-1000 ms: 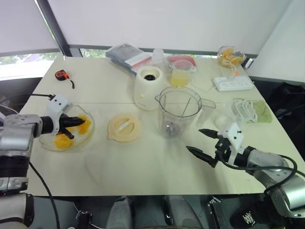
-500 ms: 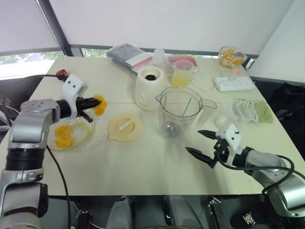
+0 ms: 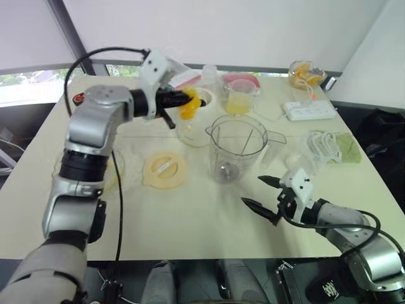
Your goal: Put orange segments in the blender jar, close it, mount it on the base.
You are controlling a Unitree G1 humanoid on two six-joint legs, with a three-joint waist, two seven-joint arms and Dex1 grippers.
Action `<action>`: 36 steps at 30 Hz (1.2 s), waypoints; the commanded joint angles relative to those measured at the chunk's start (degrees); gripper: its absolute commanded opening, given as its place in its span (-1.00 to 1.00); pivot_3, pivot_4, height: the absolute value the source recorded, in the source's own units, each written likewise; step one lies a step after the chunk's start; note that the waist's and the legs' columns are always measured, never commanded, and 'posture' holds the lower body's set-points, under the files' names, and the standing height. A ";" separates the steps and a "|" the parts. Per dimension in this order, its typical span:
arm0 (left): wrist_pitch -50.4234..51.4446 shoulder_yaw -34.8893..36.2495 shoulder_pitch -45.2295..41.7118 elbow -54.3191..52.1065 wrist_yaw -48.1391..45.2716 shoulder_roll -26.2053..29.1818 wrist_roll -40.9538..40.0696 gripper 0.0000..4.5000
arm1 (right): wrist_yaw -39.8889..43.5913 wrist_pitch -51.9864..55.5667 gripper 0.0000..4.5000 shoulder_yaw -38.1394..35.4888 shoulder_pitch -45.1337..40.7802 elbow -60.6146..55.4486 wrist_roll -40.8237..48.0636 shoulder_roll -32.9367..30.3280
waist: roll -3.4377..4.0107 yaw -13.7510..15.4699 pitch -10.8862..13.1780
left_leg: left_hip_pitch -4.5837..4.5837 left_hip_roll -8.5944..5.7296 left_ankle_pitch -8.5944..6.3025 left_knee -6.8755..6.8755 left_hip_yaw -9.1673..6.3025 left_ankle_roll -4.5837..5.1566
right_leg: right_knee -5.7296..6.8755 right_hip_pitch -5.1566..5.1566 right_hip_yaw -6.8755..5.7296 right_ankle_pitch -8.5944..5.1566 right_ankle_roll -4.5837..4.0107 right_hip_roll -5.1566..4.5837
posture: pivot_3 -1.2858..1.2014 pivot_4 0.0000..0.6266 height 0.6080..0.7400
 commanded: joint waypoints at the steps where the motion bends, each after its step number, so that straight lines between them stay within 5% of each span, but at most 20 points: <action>1: -5.29 -1.42 -5.91 4.67 -2.67 -1.92 0.56 -0.98 | -2.25 -1.90 1.00 0.37 0.81 -2.68 -0.99 1.89 | 0.00 -0.03 0.01 | -0.01 0.00 0.00 0.00 0.00 0.00 | -0.01 0.00 0.00 0.00 0.00 0.01 | 0.03 -0.52 1.00; 12: -18.66 -5.01 -18.90 24.76 -11.35 -11.38 3.05 -0.98 | -8.85 -4.83 1.00 2.20 5.71 -5.01 -4.85 7.61 | 0.00 -0.13 0.02 | -0.06 -0.05 0.00 0.00 0.01 0.00 | -0.09 -0.02 0.05 -0.03 0.01 0.00 | 0.03 -0.52 1.00; 24: -23.52 -10.00 -15.00 27.64 -17.94 -12.84 8.96 -0.98 | -11.52 -6.58 1.00 2.99 10.99 -6.03 -6.68 9.82 | 0.02 -0.08 0.03 | -0.07 -0.04 0.00 -0.02 -0.02 0.00 | -0.07 -0.05 0.06 -0.05 -0.02 0.01 | 0.03 -0.52 1.00; 28: -23.87 -11.13 -13.08 25.69 -20.82 -12.34 9.55 -0.39 | -11.41 -6.55 1.00 2.91 10.86 -5.59 -6.60 9.65 | 0.02 -0.10 0.03 | -0.08 -0.04 0.00 -0.03 -0.03 0.00 | -0.07 -0.06 0.06 -0.05 -0.02 0.01 | 0.03 -0.52 1.00; 34: -22.92 -10.63 -11.39 23.23 -21.57 -11.51 9.86 0.97 | -11.02 -6.33 1.00 2.89 10.61 -5.17 -6.55 9.27 | 0.02 -0.07 0.03 | -0.08 -0.04 0.00 -0.03 -0.03 0.00 | -0.07 -0.06 0.06 -0.05 -0.03 0.01 | 0.03 -0.52 1.00; 36: -22.07 -9.82 -11.55 23.02 -20.78 -11.47 9.53 0.97 | -10.79 -6.26 1.00 2.85 10.72 -5.18 -6.52 9.11 | 0.02 -0.07 0.03 | -0.08 -0.04 0.00 -0.02 -0.03 0.00 | -0.07 -0.06 0.06 -0.05 -0.03 0.01 | 0.03 -0.52 1.00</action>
